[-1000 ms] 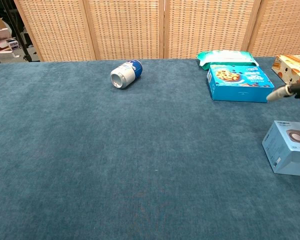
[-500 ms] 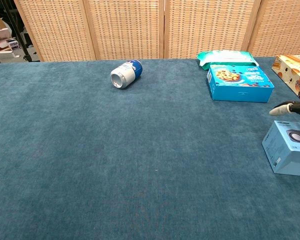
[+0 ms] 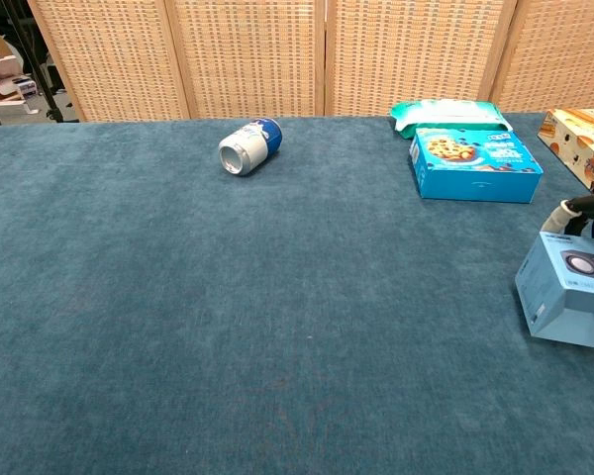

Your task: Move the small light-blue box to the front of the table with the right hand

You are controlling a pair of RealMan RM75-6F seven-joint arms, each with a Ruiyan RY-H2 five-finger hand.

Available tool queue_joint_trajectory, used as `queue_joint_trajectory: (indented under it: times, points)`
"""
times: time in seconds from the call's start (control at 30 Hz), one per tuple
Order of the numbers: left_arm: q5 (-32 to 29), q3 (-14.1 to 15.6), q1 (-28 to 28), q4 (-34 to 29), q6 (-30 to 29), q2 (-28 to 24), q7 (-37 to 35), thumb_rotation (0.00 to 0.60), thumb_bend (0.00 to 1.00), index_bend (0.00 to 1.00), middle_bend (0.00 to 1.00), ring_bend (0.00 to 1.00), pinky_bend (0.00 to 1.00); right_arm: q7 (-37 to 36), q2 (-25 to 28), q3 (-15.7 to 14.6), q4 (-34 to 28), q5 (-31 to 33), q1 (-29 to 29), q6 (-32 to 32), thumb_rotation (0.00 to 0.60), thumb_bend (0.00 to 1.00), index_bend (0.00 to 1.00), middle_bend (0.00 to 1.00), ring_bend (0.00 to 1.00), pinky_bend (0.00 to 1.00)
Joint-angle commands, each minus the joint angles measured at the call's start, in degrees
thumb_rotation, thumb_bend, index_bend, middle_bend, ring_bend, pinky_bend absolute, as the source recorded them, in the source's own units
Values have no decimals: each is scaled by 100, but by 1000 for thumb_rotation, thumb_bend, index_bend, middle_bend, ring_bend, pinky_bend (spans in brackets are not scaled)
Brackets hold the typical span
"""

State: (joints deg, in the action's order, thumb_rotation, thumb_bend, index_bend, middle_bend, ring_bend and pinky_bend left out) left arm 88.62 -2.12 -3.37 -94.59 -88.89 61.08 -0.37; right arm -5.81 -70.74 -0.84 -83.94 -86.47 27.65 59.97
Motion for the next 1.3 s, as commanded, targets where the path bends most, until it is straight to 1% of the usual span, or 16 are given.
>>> queue_joint_trajectory:
  times: [0.03,0.1,0.17,0.4,0.53,0.6,0.73,0.8,0.83,0.87,0.9,0.93,0.97,1.0,1.07,1.3]
  points:
    - [13,7,-3,1,4,-1,0,600,0,0,0,0,0,-1205,1007,-95,-1006,16,458,-1034,600,363,447,530,513,480]
    - [24,9,-1,1,-2,-1,0,600,0,0,0,0,0,-1934,1416,-86,-1302,-33,759,-1562,600,383,459,530,513,480]
    - [22,8,2,0,-7,-4,-6,600,0,0,0,0,0,-2644,1672,-62,-1404,-112,1033,-2002,600,422,463,530,513,480]
    - [6,5,-5,-7,14,-2,4,600,0,0,0,0,0,-4150,2006,-220,-1397,-695,1715,-2943,600,445,463,530,513,480]
    - [-6,11,-13,-20,43,1,52,600,0,0,0,0,0,-5107,2001,-484,-1241,-1199,2169,-3310,600,465,463,530,513,480]
    - [-46,12,-12,-43,73,-8,75,600,0,0,0,0,0,-5403,1858,-722,-1041,-1422,2457,-3685,600,466,463,530,513,476]
    - [-67,15,-15,-73,97,-18,102,600,0,0,0,0,0,-5945,1672,-1164,-830,-1737,2833,-3818,600,467,463,530,513,474]
    - [-77,15,-15,-90,106,-22,105,600,0,0,0,0,0,-6114,1566,-1347,-680,-1817,2960,-3775,600,470,463,509,494,465]
    - [-80,14,-14,-95,105,-25,104,600,0,0,0,0,0,-6159,1535,-1427,-642,-1850,3004,-3753,600,466,453,463,451,442]
    - [-82,13,-12,-97,101,-26,101,600,0,0,0,0,0,-6209,1516,-1505,-624,-1886,3048,-3713,600,439,384,325,319,378]
    - [-81,11,-11,-100,97,-26,98,600,0,0,0,0,0,-6260,1503,-1584,-607,-1921,3095,-3677,600,381,251,170,168,283]
    - [-81,11,-9,-104,93,-27,94,600,0,0,0,0,0,-6285,1492,-1638,-542,-1926,3121,-3579,600,332,158,81,82,210]
    - [-84,10,-8,-105,93,-29,91,600,0,0,0,0,0,-6239,1480,-1627,-460,-1898,3084,-3427,600,248,43,4,5,114]
    - [-88,9,-10,-104,97,-28,91,600,0,0,0,0,0,-6146,1472,-1594,-375,-1850,3013,-3249,600,182,1,0,0,54]
    - [-100,7,-13,-105,110,-26,99,600,0,0,0,0,0,-5918,1487,-1487,-283,-1652,2836,-2913,600,118,0,0,0,19]
    - [-80,18,-9,-115,106,-27,111,600,0,0,0,0,0,-5121,1655,-1171,-362,-964,2492,-2532,600,105,0,0,0,19]
